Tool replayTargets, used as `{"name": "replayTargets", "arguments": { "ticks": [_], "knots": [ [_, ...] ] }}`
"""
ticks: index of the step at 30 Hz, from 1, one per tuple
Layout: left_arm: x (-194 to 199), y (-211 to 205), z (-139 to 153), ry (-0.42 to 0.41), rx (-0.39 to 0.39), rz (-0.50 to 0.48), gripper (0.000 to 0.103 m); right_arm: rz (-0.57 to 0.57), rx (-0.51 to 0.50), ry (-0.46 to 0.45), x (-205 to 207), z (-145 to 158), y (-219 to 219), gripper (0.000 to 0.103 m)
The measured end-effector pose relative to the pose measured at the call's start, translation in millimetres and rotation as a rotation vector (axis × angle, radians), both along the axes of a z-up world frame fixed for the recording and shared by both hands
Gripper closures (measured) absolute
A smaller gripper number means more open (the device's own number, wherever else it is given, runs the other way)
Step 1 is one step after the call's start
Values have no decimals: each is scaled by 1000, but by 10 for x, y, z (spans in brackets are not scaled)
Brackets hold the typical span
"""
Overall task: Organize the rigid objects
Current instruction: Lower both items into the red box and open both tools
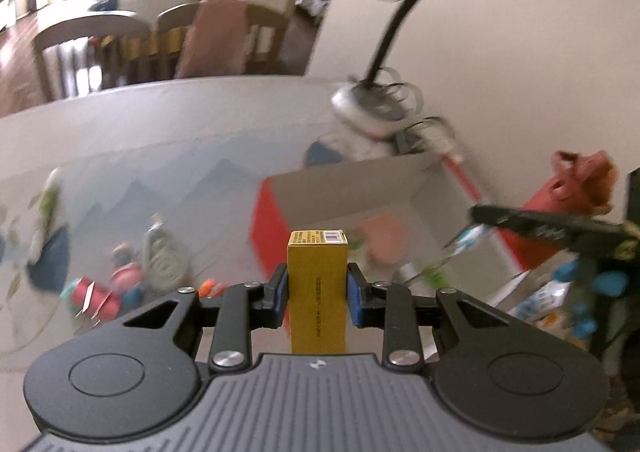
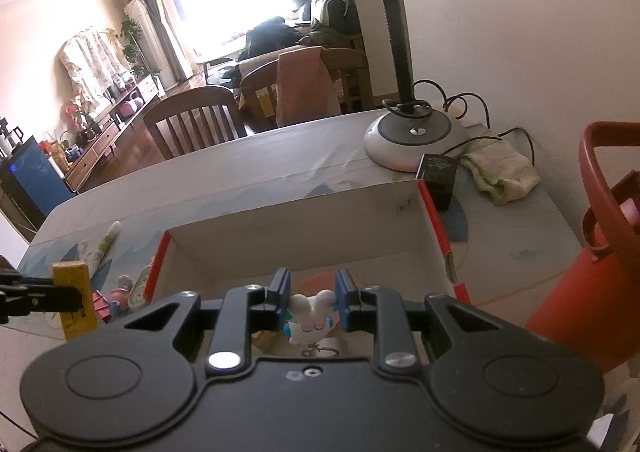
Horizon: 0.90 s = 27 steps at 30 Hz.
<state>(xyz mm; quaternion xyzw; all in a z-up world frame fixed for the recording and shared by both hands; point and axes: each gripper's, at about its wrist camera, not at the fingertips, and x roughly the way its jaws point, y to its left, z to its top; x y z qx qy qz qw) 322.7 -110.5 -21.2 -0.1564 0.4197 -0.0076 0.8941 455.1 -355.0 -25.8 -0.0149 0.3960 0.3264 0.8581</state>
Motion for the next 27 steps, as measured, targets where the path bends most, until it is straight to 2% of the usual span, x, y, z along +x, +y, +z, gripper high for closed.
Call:
{"name": "replayTargets", "arguments": {
  "ticks": [5, 9, 14, 20, 27],
  "knots": [
    [307, -350, -7, 8, 3, -102, 74, -18, -8, -13, 66, -12, -5, 80],
    [563, -624, -199, 51, 9, -171, 74, -32, -21, -30, 125, -35, 1, 80],
    [815, -937, -490, 134, 60, -252, 74, -43, -44, -36, 215, -121, 27, 80],
    [953, -1172, -796, 210, 147, -290, 74, -54, -68, -8, 276, -325, 40, 80],
    [1097, -1300, -1090, 282, 179, -320, 75, -36, -111, 32, 187, -518, 11, 80]
  ]
}}
